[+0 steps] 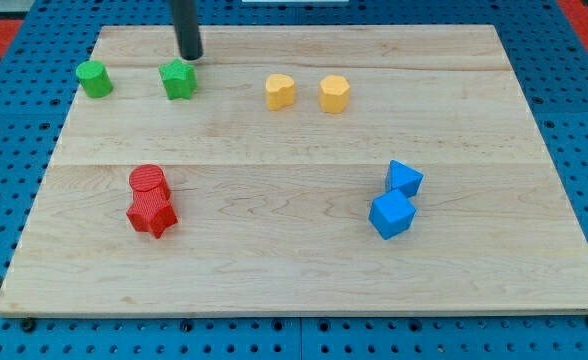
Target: Slightly push the green circle downwards
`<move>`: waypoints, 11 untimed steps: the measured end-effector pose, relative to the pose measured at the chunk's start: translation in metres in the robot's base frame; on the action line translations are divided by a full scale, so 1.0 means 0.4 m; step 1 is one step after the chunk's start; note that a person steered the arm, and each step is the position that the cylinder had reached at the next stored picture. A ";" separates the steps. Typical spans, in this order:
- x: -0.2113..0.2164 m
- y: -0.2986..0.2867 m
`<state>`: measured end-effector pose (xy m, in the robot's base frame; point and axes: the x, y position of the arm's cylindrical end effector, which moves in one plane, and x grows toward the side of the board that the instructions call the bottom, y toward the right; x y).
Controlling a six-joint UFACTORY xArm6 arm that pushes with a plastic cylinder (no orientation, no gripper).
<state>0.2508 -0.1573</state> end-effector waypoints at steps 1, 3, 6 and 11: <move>0.030 -0.022; 0.099 0.135; -0.088 -0.313; 0.240 -0.362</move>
